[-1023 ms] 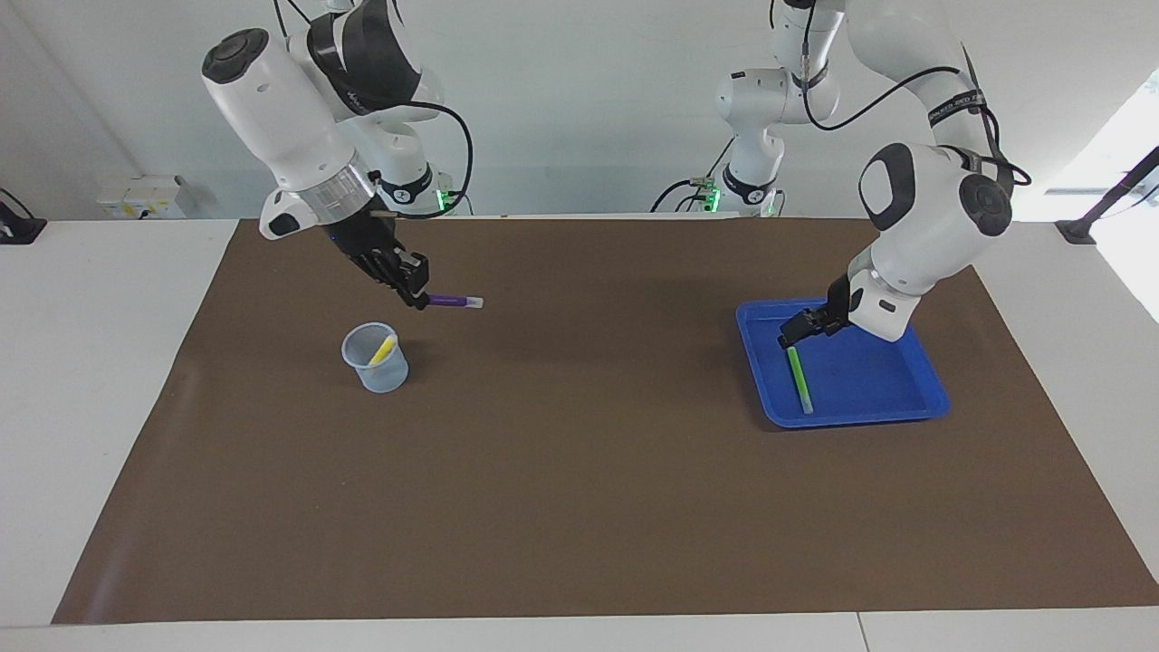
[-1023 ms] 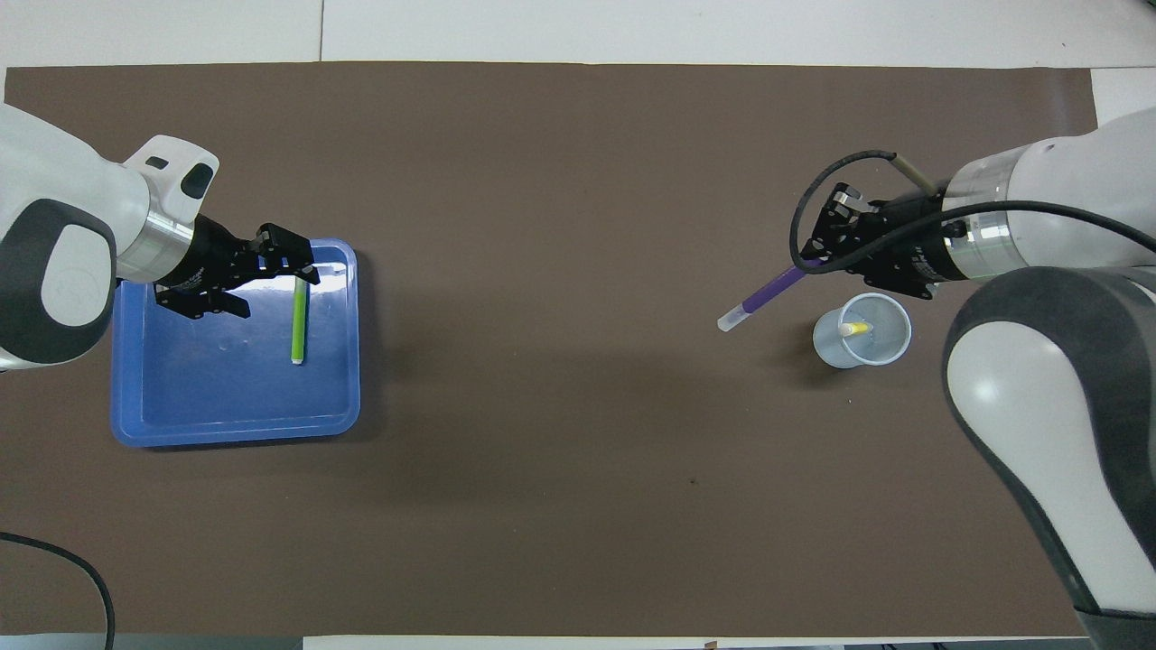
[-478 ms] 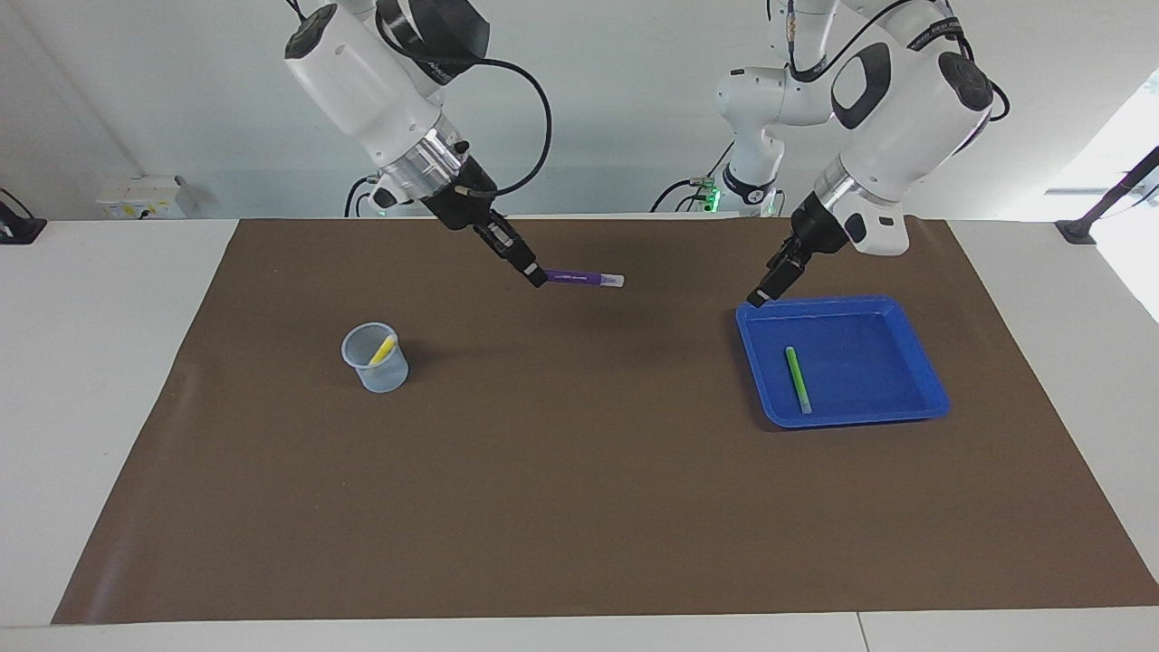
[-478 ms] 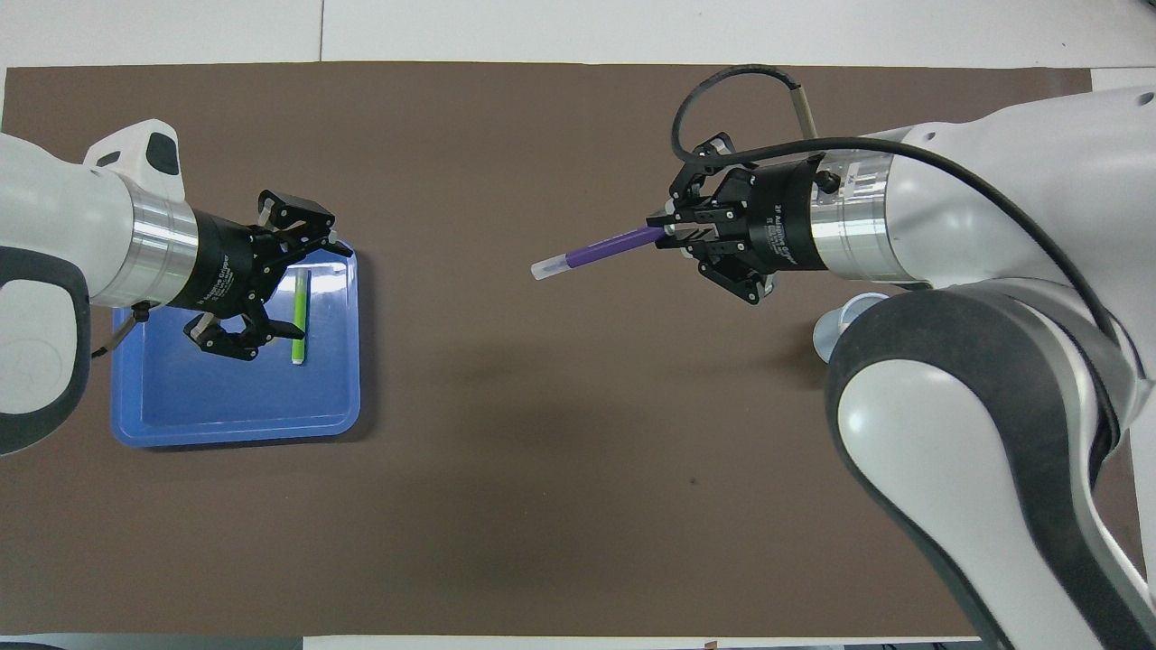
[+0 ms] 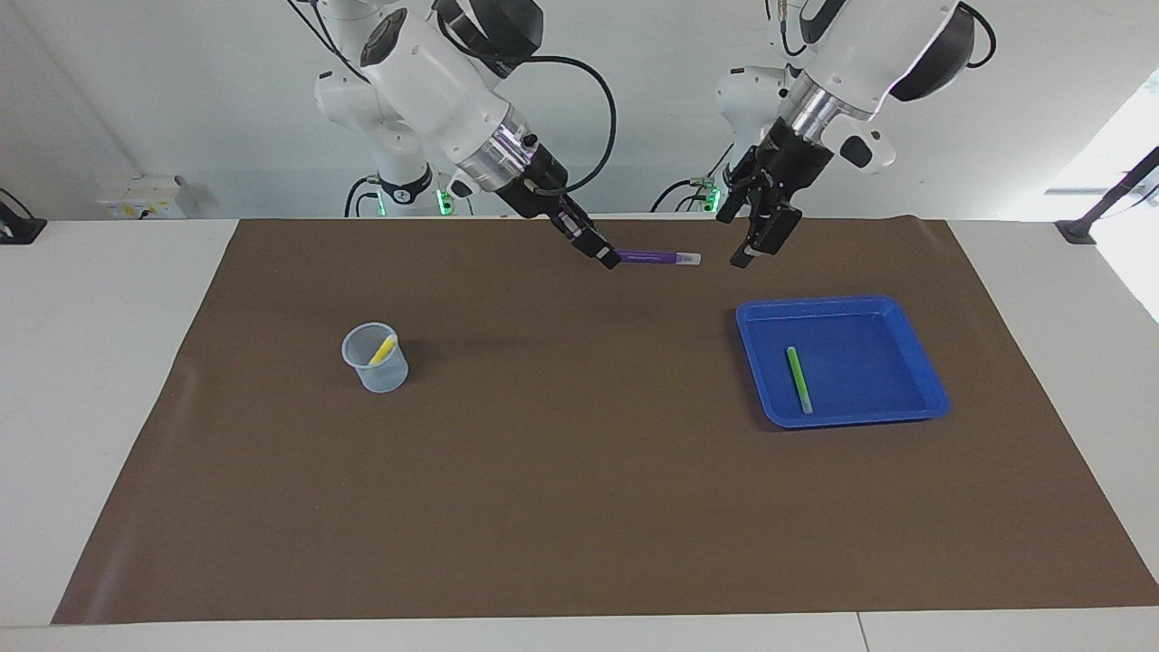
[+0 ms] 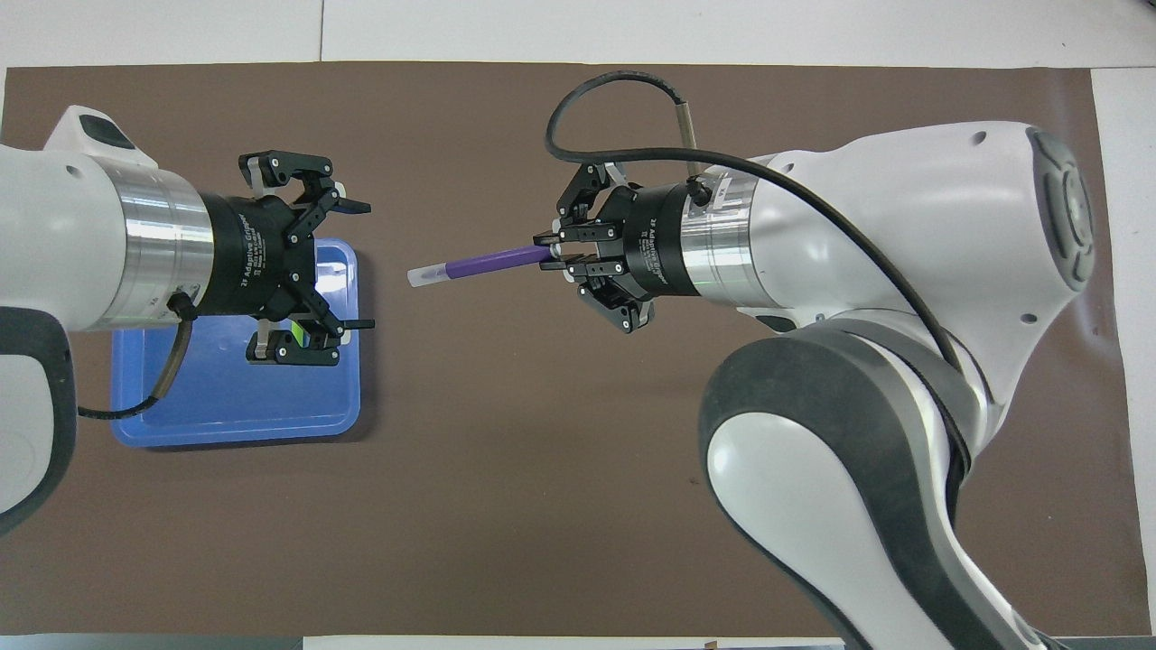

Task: Right arm passes pens to left for tray arrangement
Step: 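Grasp the purple pen with the left gripper from the right gripper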

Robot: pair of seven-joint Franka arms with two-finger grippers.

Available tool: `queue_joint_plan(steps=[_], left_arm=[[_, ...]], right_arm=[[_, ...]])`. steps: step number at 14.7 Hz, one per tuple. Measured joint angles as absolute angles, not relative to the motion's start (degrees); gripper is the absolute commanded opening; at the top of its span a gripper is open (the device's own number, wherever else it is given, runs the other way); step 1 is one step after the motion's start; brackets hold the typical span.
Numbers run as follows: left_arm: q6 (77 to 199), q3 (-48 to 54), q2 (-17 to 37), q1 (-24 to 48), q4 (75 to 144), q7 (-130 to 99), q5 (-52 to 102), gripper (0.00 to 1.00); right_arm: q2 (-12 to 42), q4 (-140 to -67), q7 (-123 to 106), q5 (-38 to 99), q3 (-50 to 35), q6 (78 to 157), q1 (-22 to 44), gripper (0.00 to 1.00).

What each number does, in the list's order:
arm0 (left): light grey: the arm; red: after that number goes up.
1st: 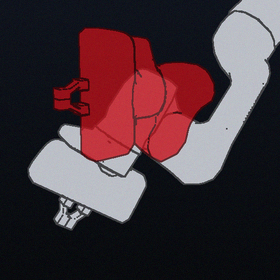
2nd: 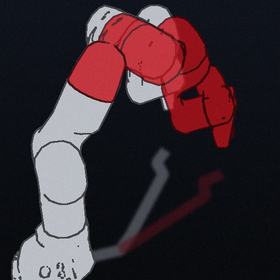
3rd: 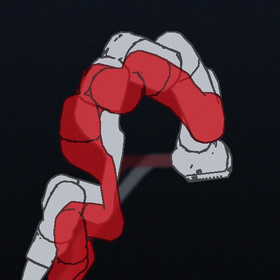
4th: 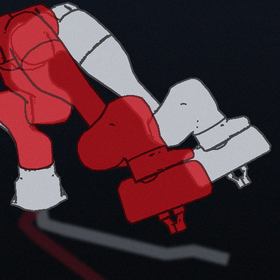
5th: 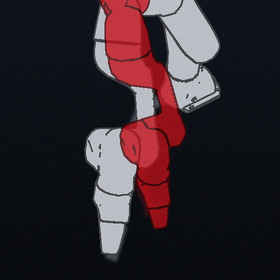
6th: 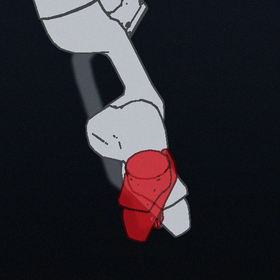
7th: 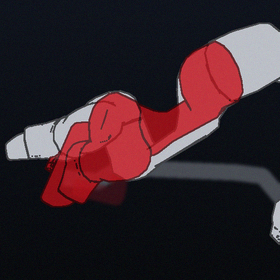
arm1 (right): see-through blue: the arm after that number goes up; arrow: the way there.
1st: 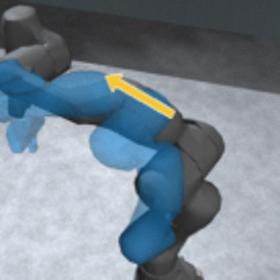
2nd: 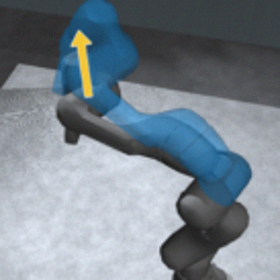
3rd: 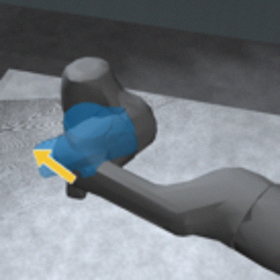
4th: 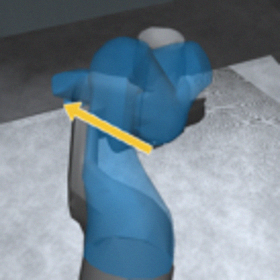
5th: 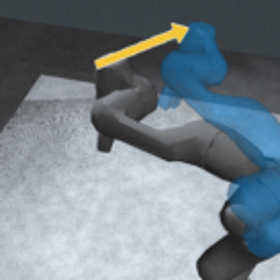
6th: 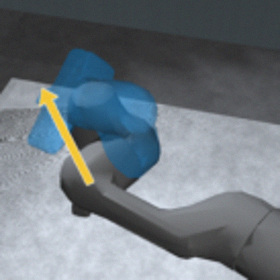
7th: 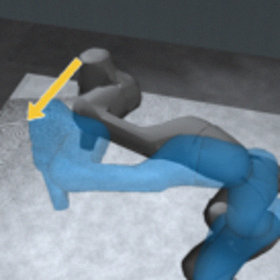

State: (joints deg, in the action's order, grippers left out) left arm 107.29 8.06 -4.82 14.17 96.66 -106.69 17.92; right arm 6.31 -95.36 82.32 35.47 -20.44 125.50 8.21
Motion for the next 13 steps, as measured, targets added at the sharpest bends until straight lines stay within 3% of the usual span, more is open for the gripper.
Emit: queue_joint_plan(steps=[6,13], left_arm=[[105.6,14.3,-5.0,15.1,94.6,-124.3,9.5,1.0],[109.5,14.7,-3.6,16.9,98.8,-126.2,8.4,1.0]], right_arm=[[6.4,-95.2,82.7,35.5,-20.4,125.5,9.4,0.0],[6.6,-95.2,82.7,35.5,-20.4,125.5,10.0,0.0]])
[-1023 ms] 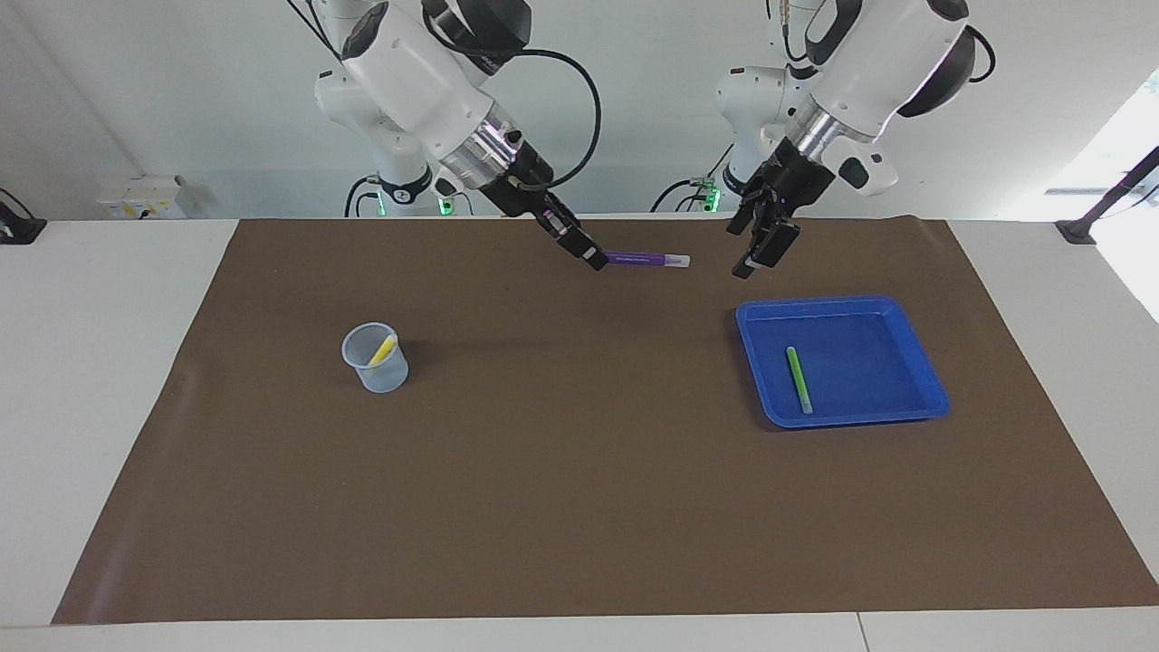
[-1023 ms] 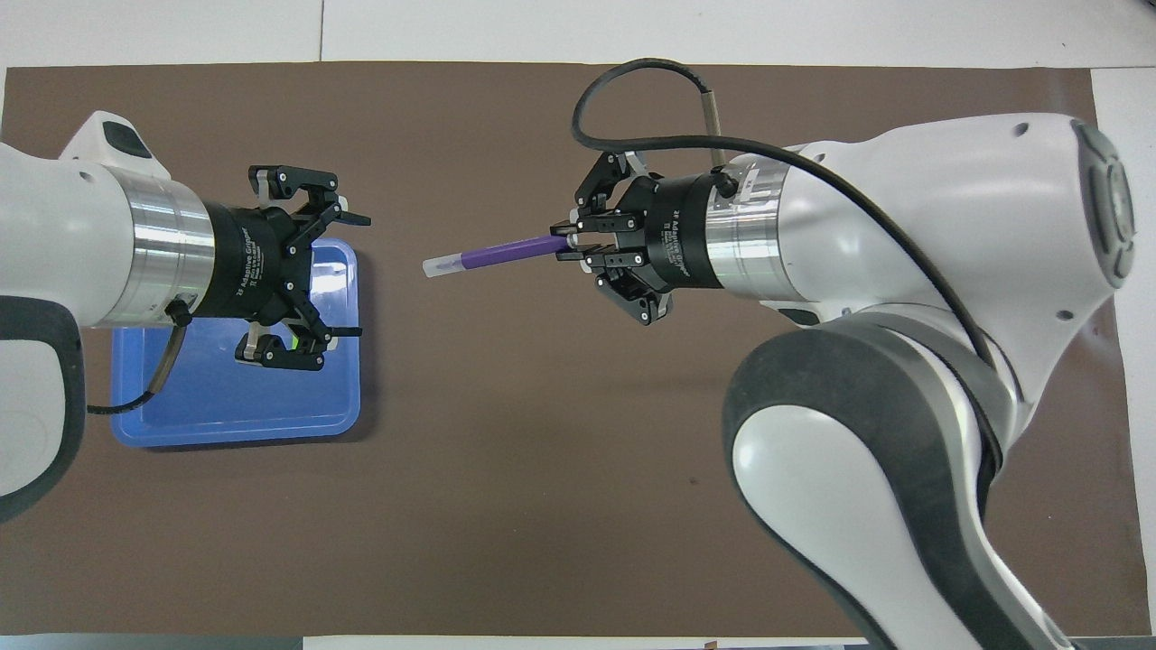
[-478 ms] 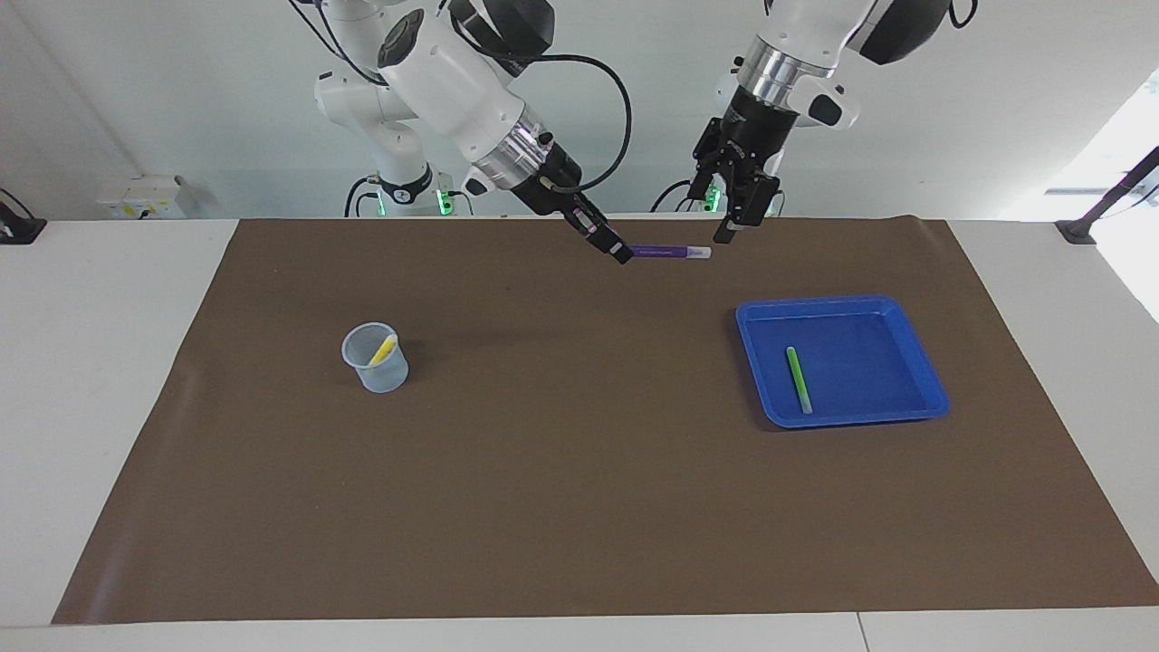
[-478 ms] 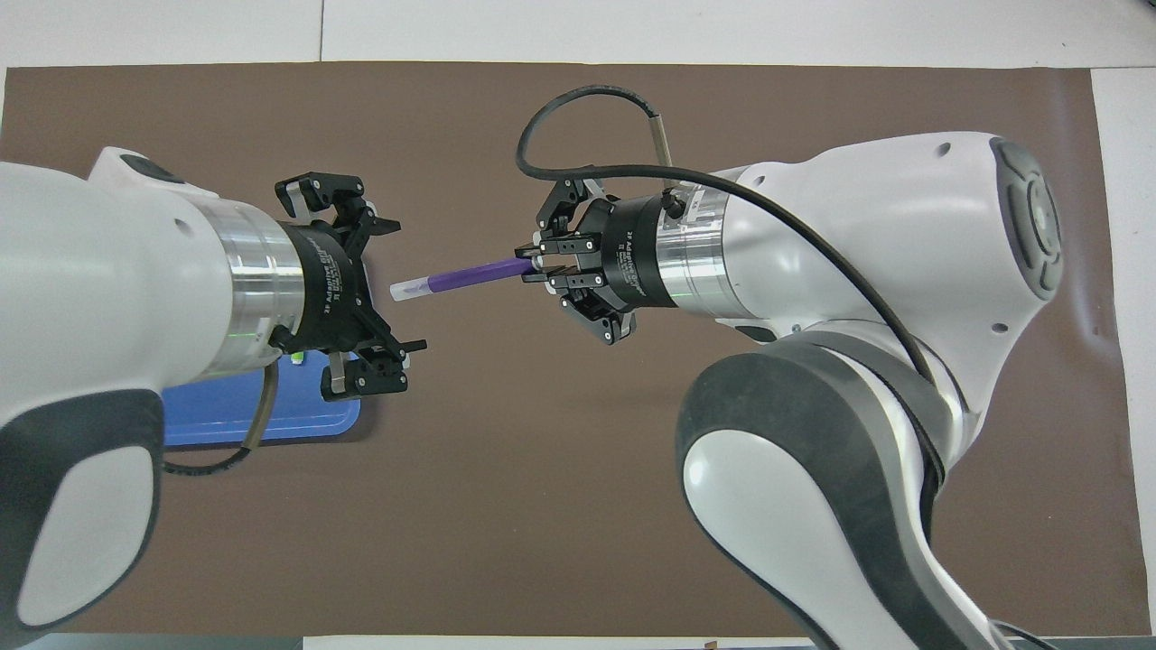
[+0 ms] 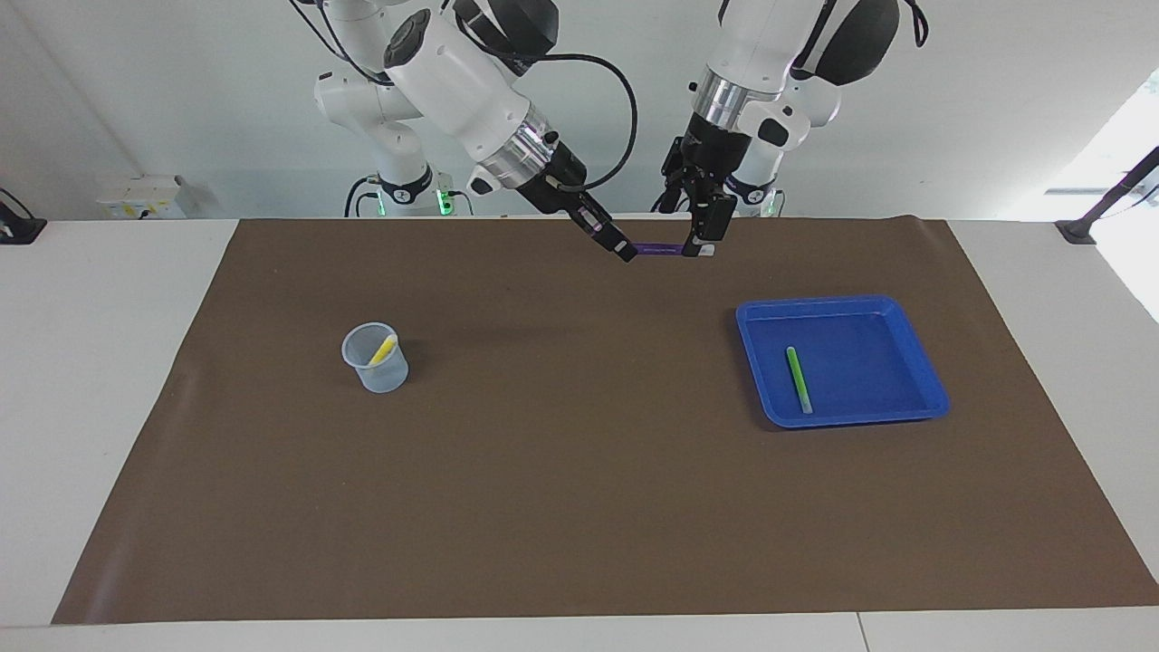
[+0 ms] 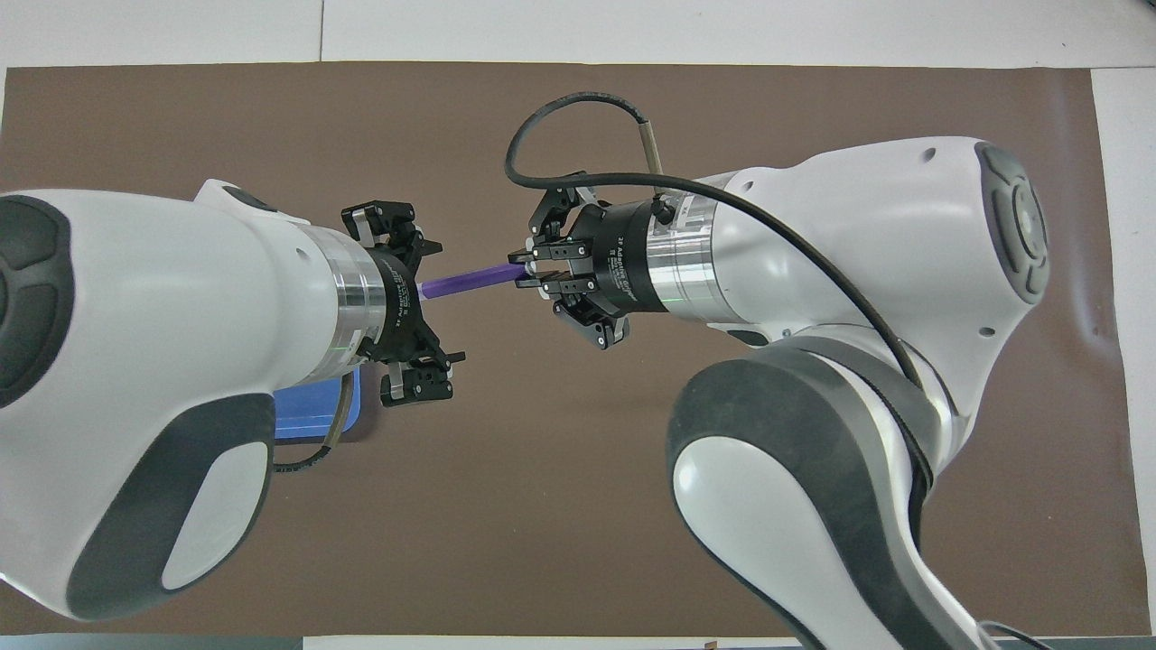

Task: Right arm passes pens to left for tray arrangement
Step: 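Grasp the purple pen with the left gripper from the right gripper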

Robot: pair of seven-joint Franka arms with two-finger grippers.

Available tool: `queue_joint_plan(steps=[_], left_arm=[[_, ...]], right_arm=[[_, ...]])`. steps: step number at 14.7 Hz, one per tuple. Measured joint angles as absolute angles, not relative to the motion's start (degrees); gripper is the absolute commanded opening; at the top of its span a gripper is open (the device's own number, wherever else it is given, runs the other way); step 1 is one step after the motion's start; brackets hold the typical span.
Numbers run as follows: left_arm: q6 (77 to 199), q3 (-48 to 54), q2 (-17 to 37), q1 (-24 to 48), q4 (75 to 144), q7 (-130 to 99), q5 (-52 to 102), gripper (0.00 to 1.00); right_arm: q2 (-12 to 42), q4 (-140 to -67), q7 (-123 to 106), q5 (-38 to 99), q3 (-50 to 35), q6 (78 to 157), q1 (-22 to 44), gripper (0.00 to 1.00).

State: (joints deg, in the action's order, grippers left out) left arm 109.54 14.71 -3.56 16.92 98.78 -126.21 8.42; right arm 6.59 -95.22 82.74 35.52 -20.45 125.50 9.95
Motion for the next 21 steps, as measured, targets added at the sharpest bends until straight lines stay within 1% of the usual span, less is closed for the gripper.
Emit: queue_joint_plan(steps=[2,3,4,6,7,8,10,11,12,13,14,21], left_arm=[[110.9,14.7,-3.2,16.9,99.5,-126.3,8.4,1.0],[111.1,14.7,-3.1,16.9,99.6,-126.3,8.4,0.98],[111.1,14.7,-3.1,16.9,99.6,-126.4,8.4,0.92],[111.2,14.6,-3.1,16.9,99.6,-126.5,8.4,0.73],[111.3,14.6,-3.1,16.9,99.6,-126.5,8.4,0.6],[111.3,14.6,-3.1,16.9,99.6,-126.5,8.4,0.52],[111.3,14.6,-3.1,16.9,99.5,-126.5,7.9,0.38],[111.3,14.6,-3.1,16.9,99.4,-126.6,7.4,0.36],[111.3,14.6,-3.1,16.9,99.3,-126.6,7.2,0.32],[111.3,14.6,-3.1,16.9,99.2,-126.6,7.1,0.2],[111.3,14.6,-3.1,16.9,99.2,-126.6,7.0,0.01],[111.7,14.8,-3.1,17.0,99.1,-126.6,5.4,0.0]], right_arm=[[6.6,-95.2,82.7,35.5,-20.4,125.5,10.0,0.0],[6.6,-95.2,82.7,35.5,-20.4,125.5,10.0,0.0],[6.6,-95.2,82.7,35.5,-20.4,125.5,10.0,0.0],[6.6,-95.2,82.7,35.5,-20.4,125.5,10.0,0.0],[6.6,-95.2,82.7,35.5,-20.4,125.5,10.0,0.0],[6.6,-95.2,82.7,35.5,-20.4,125.5,10.0,0.0],[6.6,-95.2,82.7,35.5,-20.4,125.5,10.0,0.0],[6.6,-95.2,82.7,35.5,-20.4,125.5,10.0,0.0],[6.6,-95.2,82.7,35.5,-20.4,125.5,10.0,0.0],[6.6,-95.2,82.7,35.5,-20.4,125.5,10.0,0.0],[6.6,-95.2,82.7,35.5,-20.4,125.5,10.0,0.0],[6.7,-95.3,82.7,35.5,-20.4,125.5,10.0,0.0]])
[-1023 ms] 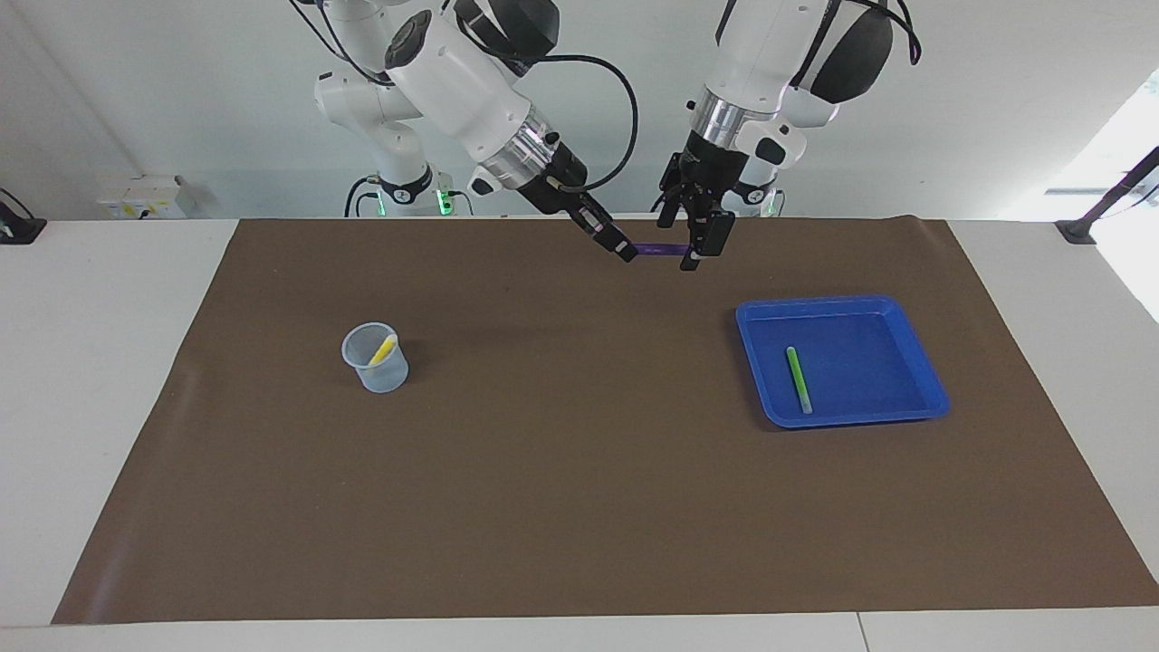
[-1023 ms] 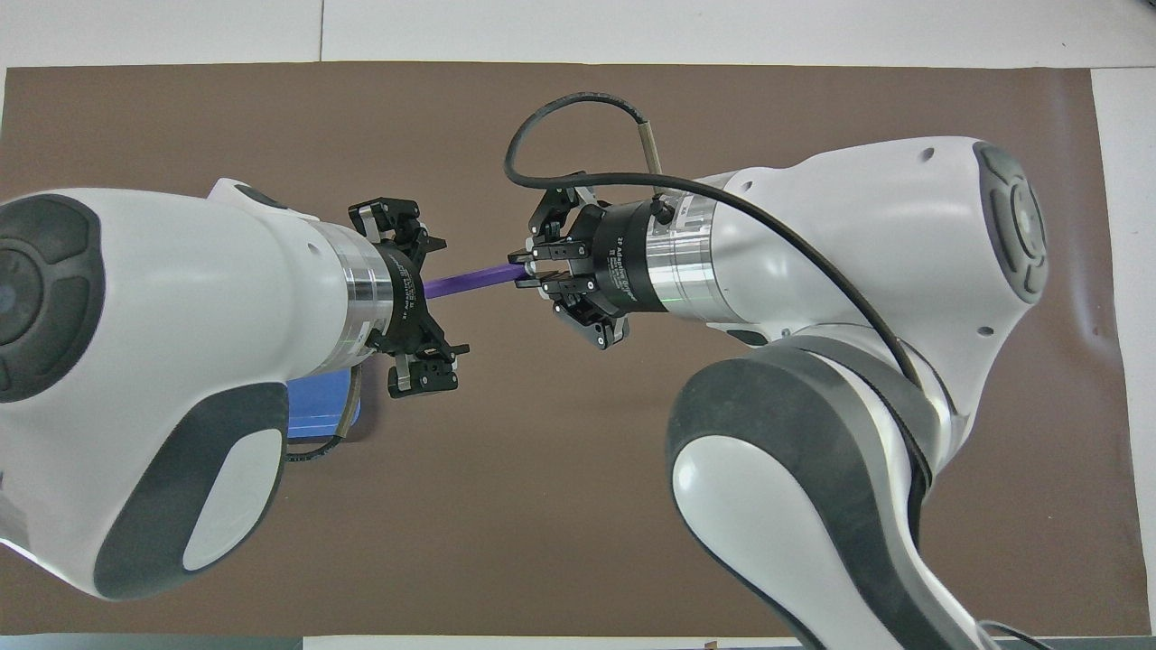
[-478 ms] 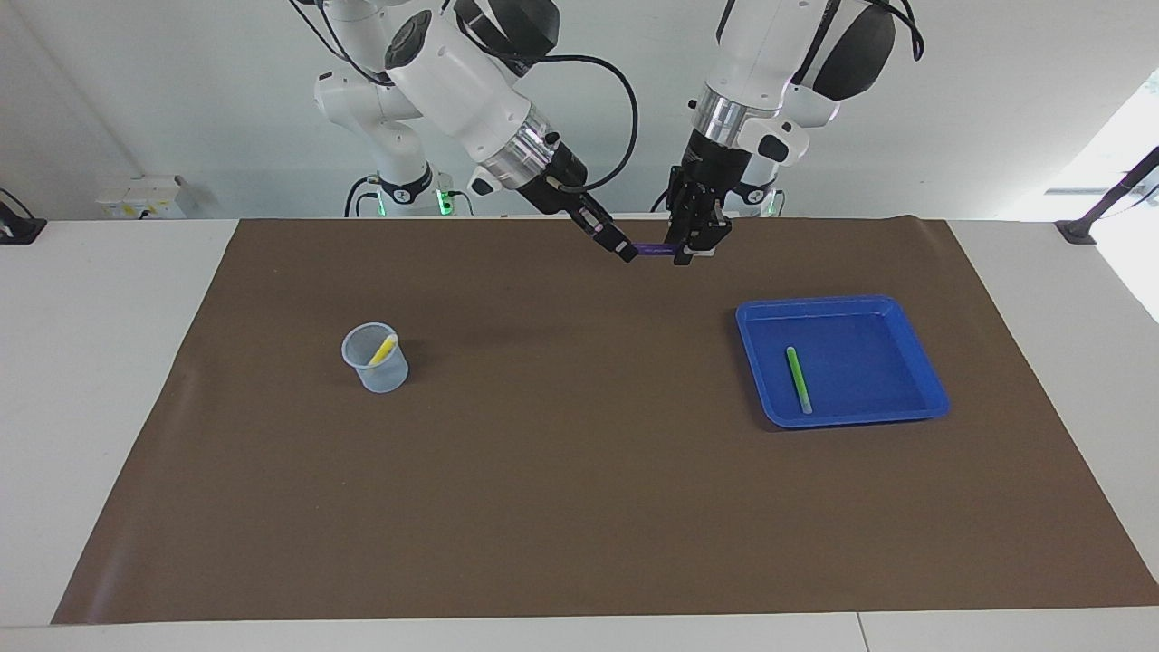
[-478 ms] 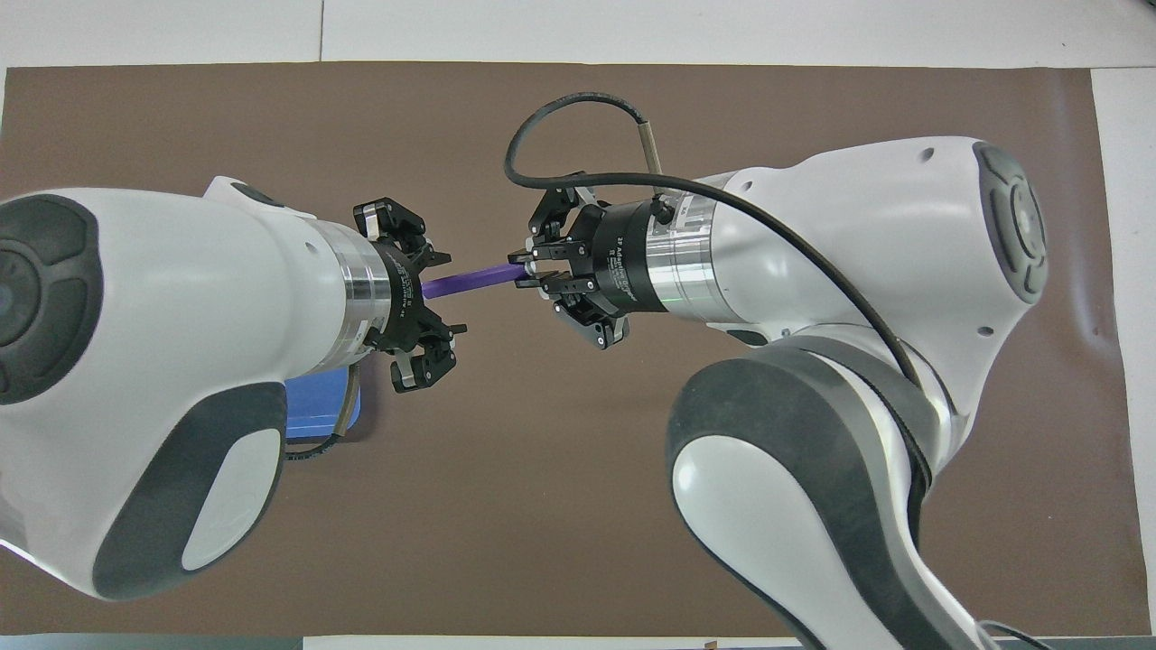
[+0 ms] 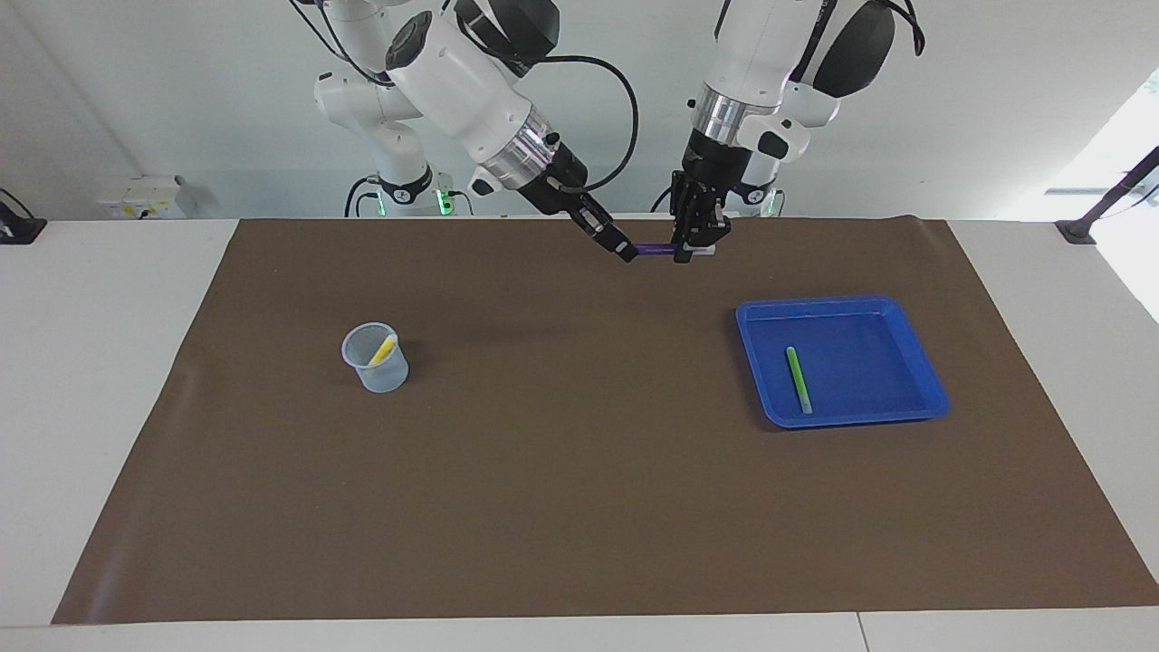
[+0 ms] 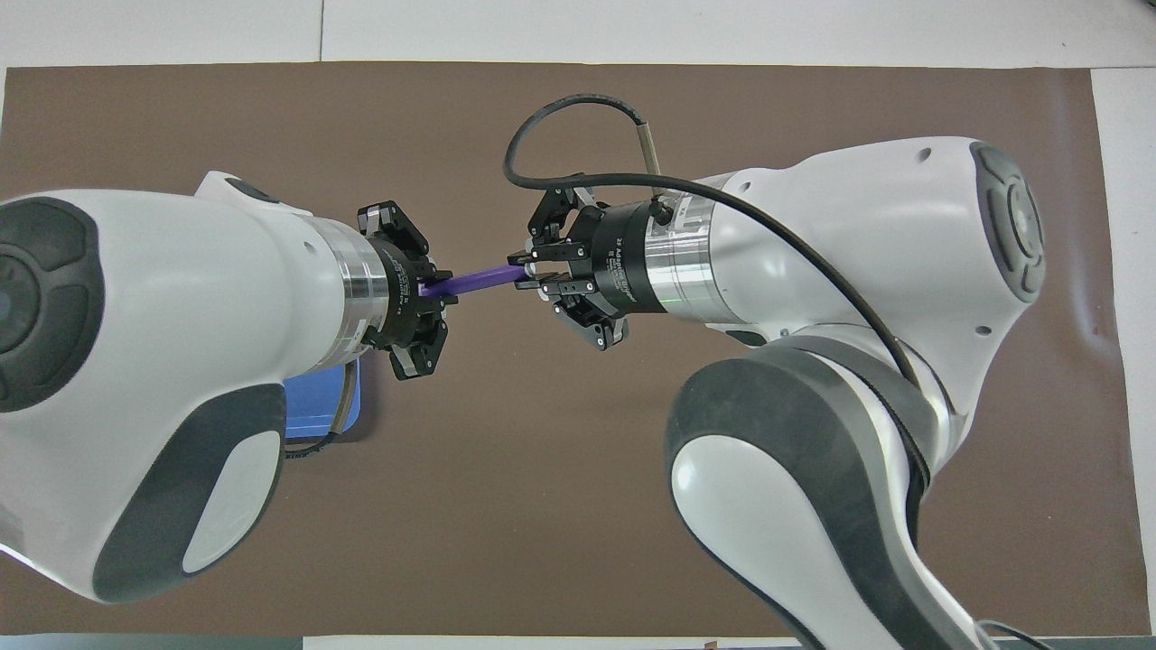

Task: Right arm passes pens to left for tray arrangement
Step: 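Grasp the purple pen with the left gripper from the right gripper, then lay the purple pen in the blue tray with the left gripper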

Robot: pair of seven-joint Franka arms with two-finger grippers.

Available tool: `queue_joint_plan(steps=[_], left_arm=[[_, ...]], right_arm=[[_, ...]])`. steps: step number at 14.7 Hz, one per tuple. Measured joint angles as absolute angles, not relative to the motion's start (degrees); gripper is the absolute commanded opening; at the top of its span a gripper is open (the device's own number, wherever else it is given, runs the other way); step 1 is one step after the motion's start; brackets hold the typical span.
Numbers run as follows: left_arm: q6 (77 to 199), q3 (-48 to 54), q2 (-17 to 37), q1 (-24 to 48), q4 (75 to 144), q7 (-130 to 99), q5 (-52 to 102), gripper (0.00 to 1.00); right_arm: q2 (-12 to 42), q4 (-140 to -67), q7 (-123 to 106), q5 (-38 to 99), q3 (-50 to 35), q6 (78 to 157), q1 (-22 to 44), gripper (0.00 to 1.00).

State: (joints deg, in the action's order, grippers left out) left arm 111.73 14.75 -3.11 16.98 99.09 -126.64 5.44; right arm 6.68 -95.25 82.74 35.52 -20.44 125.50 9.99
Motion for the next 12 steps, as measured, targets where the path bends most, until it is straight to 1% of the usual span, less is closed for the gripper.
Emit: queue_joint_plan(steps=[1,2,3,4,9,12], left_arm=[[111.8,14.8,-3.1,17.0,99.1,-126.6,5.4,0.0],[111.8,14.8,-3.1,17.0,99.1,-126.6,5.4,0.0],[111.8,14.8,-3.1,17.0,99.1,-126.6,5.3,0.0],[111.9,14.7,-3.1,17.0,99.1,-126.6,5.0,0.0],[112.0,14.5,-3.1,16.8,99.1,-126.6,4.7,0.0],[112.9,14.1,-3.0,15.9,99.2,-123.3,4.3,0.0]], right_arm=[[6.7,-95.3,82.7,35.5,-20.4,125.5,10.0,0.62],[6.7,-95.2,82.7,35.5,-20.4,125.5,10.0,0.92],[6.7,-95.3,82.7,35.5,-20.4,125.5,9.9,0.95],[6.7,-95.2,82.7,35.0,-20.2,125.3,9.8,1.0],[6.5,-94.9,81.3,27.5,-19.6,119.6,6.3,1.0],[6.3,-95.2,75.4,23.9,-19.5,115.1,2.1,1.0]])
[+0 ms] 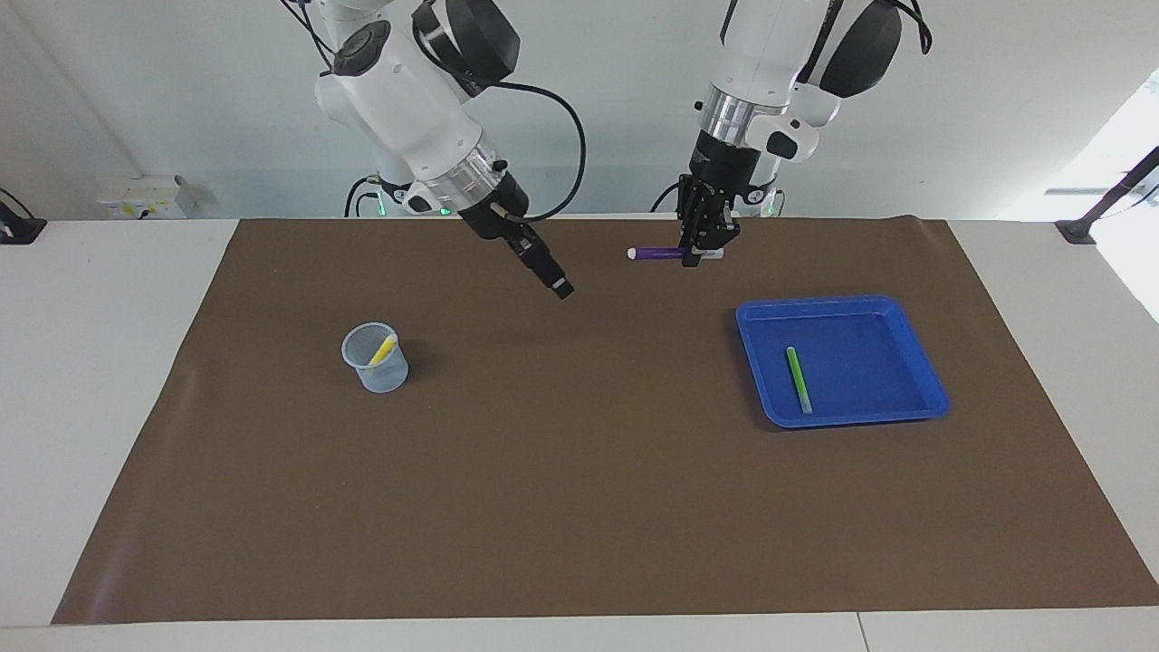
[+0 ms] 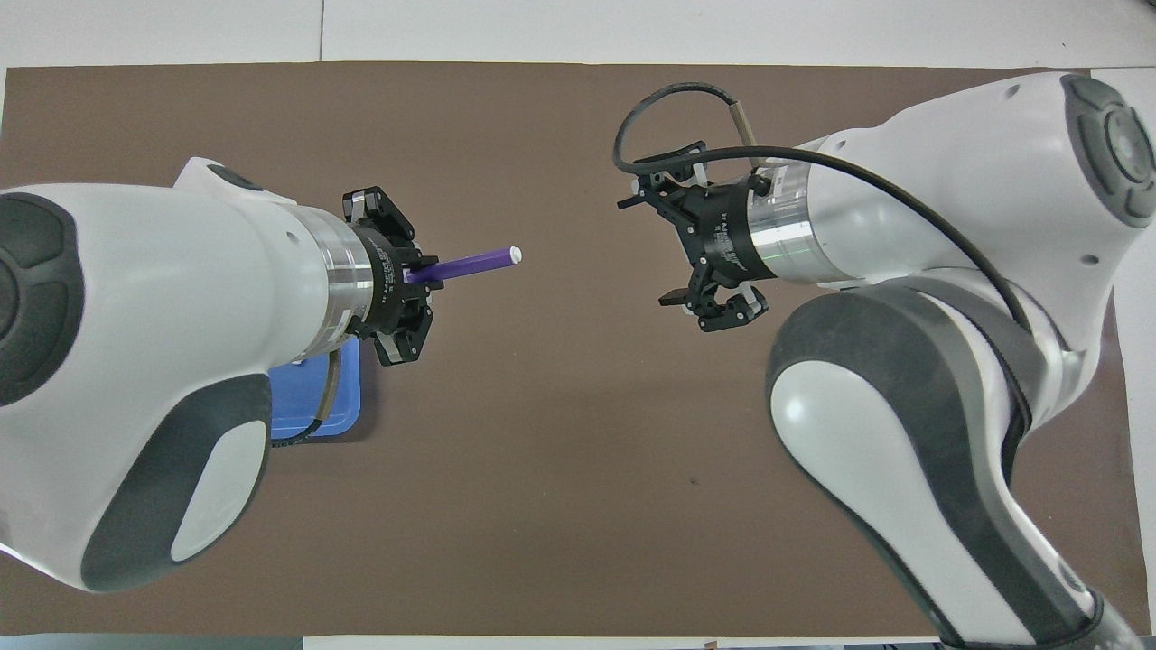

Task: Right arm passes pens to left for tray arrangement
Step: 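Lay the purple pen in the blue tray with the left gripper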

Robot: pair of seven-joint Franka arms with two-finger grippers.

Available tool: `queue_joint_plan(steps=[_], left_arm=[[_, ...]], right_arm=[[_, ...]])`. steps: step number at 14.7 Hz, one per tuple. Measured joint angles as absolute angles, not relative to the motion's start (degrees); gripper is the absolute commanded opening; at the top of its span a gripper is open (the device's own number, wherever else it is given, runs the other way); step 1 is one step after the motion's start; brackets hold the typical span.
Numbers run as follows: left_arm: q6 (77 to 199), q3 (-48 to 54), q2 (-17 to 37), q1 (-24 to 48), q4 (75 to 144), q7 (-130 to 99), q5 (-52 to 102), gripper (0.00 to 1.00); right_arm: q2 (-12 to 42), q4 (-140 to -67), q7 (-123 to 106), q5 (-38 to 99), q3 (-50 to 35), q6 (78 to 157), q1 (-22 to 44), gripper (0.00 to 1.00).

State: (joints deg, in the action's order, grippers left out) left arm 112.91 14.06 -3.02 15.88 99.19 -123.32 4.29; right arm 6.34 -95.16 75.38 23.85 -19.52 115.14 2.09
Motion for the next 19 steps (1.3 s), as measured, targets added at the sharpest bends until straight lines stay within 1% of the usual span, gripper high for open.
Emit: queue_joint_plan(steps=[3,6,9,12,14,17,19], left_arm=[[112.9,13.8,-2.9,11.0,101.1,-110.2,5.1,0.0],[112.9,13.5,-2.8,4.8,103.9,-93.4,9.1,0.0],[112.9,13.4,-2.8,-1.8,107.8,-73.5,12.7,0.0],[113.0,13.3,-1.9,-6.4,110.9,-52.4,13.3,0.0],[113.0,13.3,-0.1,-8.9,111.7,-39.8,13.3,0.0],[113.9,13.1,4.4,-12.5,112.0,-21.9,12.2,0.0],[115.7,13.1,7.7,-13.4,112.0,-14.4,8.7,0.0]], right_arm=[[6.2,-96.2,68.4,20.8,-19.4,112.8,-3.2,0.99],[5.4,-99.3,63.3,16.3,-19.3,112.7,-7.4,0.98],[4.8,-103.0,57.9,12.2,-19.2,112.7,-11.3,0.92],[4.8,-107.0,54.2,9.5,-19.2,112.9,-14.2,0.85],[4.8,-109.0,53.9,9.1,-19.2,113.6,-15.3,0.83],[4.6,-112.3,53.9,9.1,-19.2,114.7,-16.6,0.79],[3.9,-114.7,54.0,9.1,-19.2,115.3,-16.9,0.79]])
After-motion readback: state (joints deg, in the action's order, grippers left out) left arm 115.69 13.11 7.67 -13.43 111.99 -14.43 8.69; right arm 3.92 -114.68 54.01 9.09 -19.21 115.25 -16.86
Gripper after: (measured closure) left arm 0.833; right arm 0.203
